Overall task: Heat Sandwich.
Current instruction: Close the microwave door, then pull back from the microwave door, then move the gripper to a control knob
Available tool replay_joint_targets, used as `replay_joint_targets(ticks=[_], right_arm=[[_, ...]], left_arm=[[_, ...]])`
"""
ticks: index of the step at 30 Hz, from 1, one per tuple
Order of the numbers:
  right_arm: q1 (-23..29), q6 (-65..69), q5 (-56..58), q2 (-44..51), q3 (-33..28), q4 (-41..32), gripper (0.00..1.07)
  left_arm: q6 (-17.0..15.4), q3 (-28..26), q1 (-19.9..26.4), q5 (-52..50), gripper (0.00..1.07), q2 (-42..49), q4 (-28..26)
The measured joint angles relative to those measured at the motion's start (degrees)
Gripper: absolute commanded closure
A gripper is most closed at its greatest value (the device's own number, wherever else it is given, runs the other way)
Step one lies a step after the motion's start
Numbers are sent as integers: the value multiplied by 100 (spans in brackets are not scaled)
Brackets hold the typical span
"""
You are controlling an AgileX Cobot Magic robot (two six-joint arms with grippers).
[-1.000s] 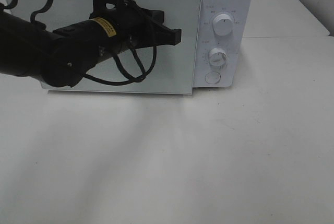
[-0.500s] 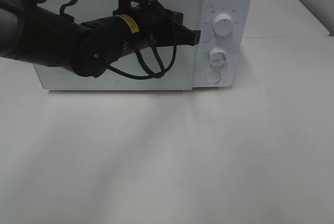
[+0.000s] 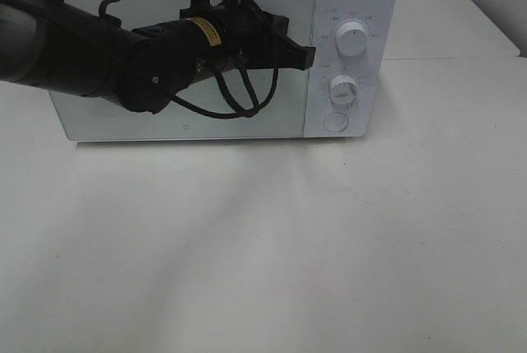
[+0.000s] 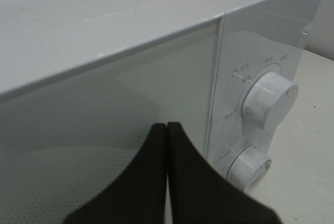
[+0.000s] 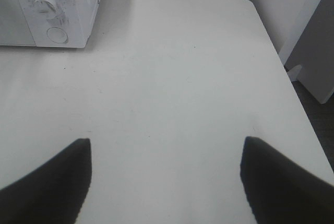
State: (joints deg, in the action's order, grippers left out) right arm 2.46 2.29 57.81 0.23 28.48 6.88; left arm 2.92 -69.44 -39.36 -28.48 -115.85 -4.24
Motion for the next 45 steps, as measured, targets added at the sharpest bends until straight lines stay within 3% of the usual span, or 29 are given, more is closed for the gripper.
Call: replay_joint_targets(ticks=[16, 26, 34, 37, 38, 39, 40, 41, 42, 43, 45], right_arm=[[0, 0, 0, 0, 0, 0, 31], [0, 0, 0, 0, 0, 0, 31], [0, 0, 0, 0, 0, 0, 31], [0, 0, 0, 0, 0, 0, 31], [0, 0, 0, 0, 0, 0, 31], [0, 0, 0, 0, 0, 0, 31], [0, 0, 0, 0, 0, 0, 31], [0, 0, 0, 0, 0, 0, 31], [0, 0, 0, 0, 0, 0, 31], [0, 0, 0, 0, 0, 0, 31], [0, 0, 0, 0, 0, 0, 31]], left_arm=[[0, -11, -212, 74, 107, 115, -292], [0, 653, -424, 327, 107, 642, -309], [0, 877, -424, 1633, 107, 1157, -332], [0, 882, -424, 2624, 106, 1387, -395], [0, 882, -424, 2848, 96, 1444, -401], [0, 882, -424, 2848, 96, 1444, -401], [0, 882, -424, 3111, 87, 1495, -407], [0, 882, -424, 3289, 76, 1536, -407], [0, 882, -424, 3701, 48, 1604, -413], [0, 882, -424, 3701, 48, 1604, -413], [0, 882, -424, 3994, 21, 1650, -430]])
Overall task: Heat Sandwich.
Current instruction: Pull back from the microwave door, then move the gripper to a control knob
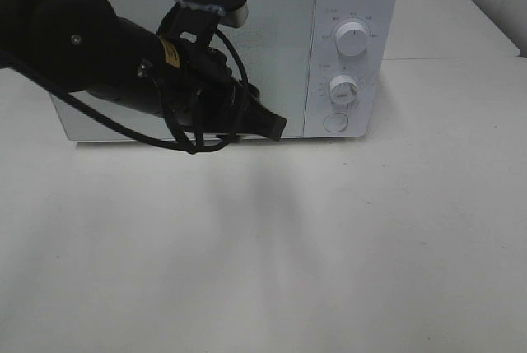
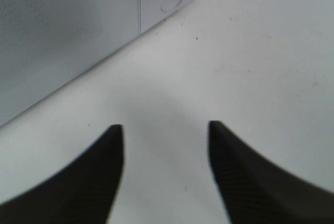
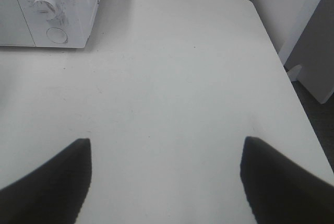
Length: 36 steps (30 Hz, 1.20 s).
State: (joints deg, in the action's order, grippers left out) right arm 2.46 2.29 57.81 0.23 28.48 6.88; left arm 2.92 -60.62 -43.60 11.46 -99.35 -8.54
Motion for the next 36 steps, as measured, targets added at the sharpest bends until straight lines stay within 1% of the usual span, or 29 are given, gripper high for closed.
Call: replay_joint_targets(ticks=[1, 4, 9, 10, 12, 14, 18, 19, 20, 21, 22, 23, 25, 26, 29, 30, 31, 32, 34, 35, 36], right_arm=[[0, 0, 0, 0, 0, 0, 31], [0, 0, 0, 0, 0, 0, 31], [0, 0, 0, 0, 0, 0, 31], [0, 0, 0, 0, 0, 0, 31], [0, 0, 0, 0, 0, 0, 31], [0, 0, 0, 0, 0, 0, 31], [0, 0, 0, 0, 0, 0, 31], [0, 0, 0, 0, 0, 0, 31], [0, 0, 0, 0, 0, 0, 31], [0, 0, 0, 0, 0, 0, 31], [0, 0, 0, 0, 0, 0, 31], [0, 0, 0, 0, 0, 0, 31], [0, 0, 0, 0, 0, 0, 31], [0, 0, 0, 0, 0, 0, 31], [0, 0, 0, 0, 0, 0, 31], [0, 0, 0, 0, 0, 0, 31], [0, 0, 0, 0, 0, 0, 31], [0, 0, 0, 0, 0, 0, 31], [0, 0, 0, 0, 0, 0, 31], [0, 0, 0, 0, 0, 0, 31], [0, 0, 0, 0, 0, 0, 31]], left_arm=[[0, 0, 0, 269, 4, 17, 0], [0, 0, 0, 476, 6, 23, 0], [0, 0, 0, 1117, 6, 92, 17], [0, 0, 0, 1450, 7, 201, 86], [0, 0, 0, 1627, 7, 264, 138], [0, 0, 0, 2074, 7, 447, 258], [0, 0, 86, 2435, 7, 619, 315], [0, 0, 252, 2716, 7, 745, 298], [0, -6, 355, 2819, 7, 791, 298], [0, -6, 355, 2819, 7, 791, 298], [0, -6, 493, 2939, 7, 854, 298], [0, -6, 762, 3174, 7, 963, 298], [0, -6, 1071, 3432, 7, 1094, 298], [0, -6, 1071, 3432, 7, 1094, 298], [0, -6, 1690, 3787, 7, 1387, 298], [0, -6, 1822, 3856, 7, 1455, 298], [0, -6, 1822, 3856, 7, 1455, 298], [0, -17, 2160, 4005, 7, 1616, 298], [0, -11, 2504, 4142, 7, 1765, 298], [0, -11, 2504, 4142, 7, 1765, 298], [0, -11, 2796, 4280, 7, 1914, 304]])
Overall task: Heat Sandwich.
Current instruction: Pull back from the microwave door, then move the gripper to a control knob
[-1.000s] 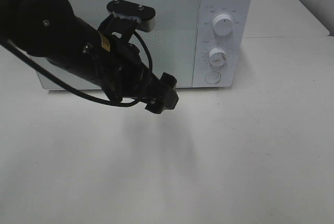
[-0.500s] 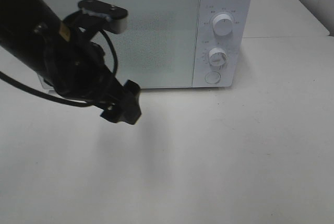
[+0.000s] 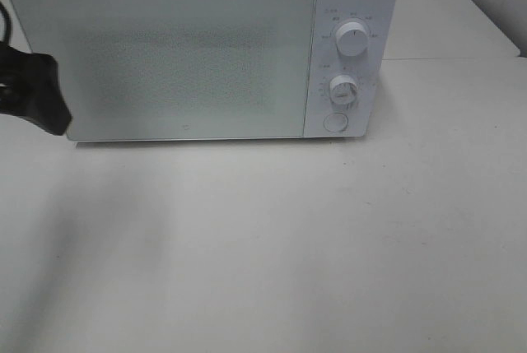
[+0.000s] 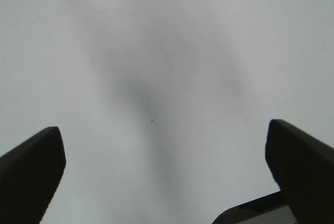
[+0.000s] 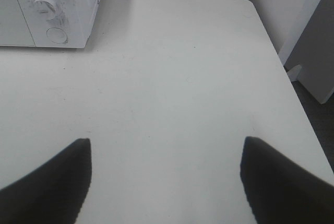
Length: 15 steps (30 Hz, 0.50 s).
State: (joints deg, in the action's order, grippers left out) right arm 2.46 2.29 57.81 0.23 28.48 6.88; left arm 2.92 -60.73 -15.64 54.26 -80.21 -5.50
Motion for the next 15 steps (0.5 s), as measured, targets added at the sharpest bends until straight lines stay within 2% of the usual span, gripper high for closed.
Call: replay_joint_targets(ticks=[3, 4, 5, 7, 12, 15], right_arm=[[0, 0, 0, 0, 0, 0, 31], [0, 0, 0, 0, 0, 0, 31], [0, 0, 0, 0, 0, 0, 31], [0, 0, 0, 0, 0, 0, 31], [0, 0, 0, 0, 0, 0, 31], [0, 0, 0, 0, 0, 0, 31]], left_arm=[[0, 0, 435, 269, 7, 160, 23], [0, 0, 435, 269, 7, 160, 23], [0, 0, 716, 476, 7, 241, 57], [0, 0, 928, 670, 7, 321, 69], [0, 0, 1318, 1106, 7, 527, 103], [0, 52, 1335, 1192, 7, 602, 120]])
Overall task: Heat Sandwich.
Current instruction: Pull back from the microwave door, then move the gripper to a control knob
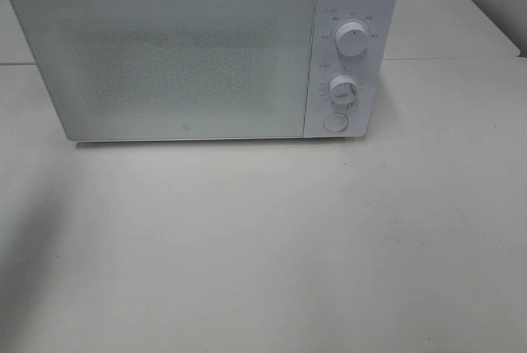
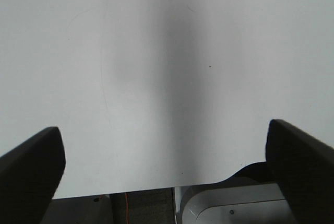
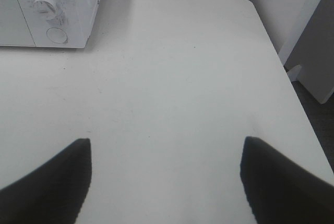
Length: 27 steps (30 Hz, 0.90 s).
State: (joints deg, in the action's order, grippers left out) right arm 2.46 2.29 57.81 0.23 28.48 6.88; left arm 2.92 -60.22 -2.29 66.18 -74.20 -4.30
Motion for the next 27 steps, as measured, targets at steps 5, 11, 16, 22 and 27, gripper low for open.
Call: replay_joint_targets(ticks=[5, 11, 16, 22, 27], right_arm=[[0, 0, 0, 0, 0, 0, 31], [0, 0, 0, 0, 0, 0, 31], [0, 0, 0, 0, 0, 0, 31], [0, 0, 0, 0, 0, 0, 31], [0, 0, 0, 0, 0, 0, 31]], left_arm=[[0, 487, 0, 52, 7, 390, 17], [0, 1495, 0, 34, 7, 1232, 29], [0, 2017, 0, 34, 7, 1960, 29], [0, 2406, 0, -6, 7, 2825, 34], [0, 2790, 0, -183, 7, 3827, 46]])
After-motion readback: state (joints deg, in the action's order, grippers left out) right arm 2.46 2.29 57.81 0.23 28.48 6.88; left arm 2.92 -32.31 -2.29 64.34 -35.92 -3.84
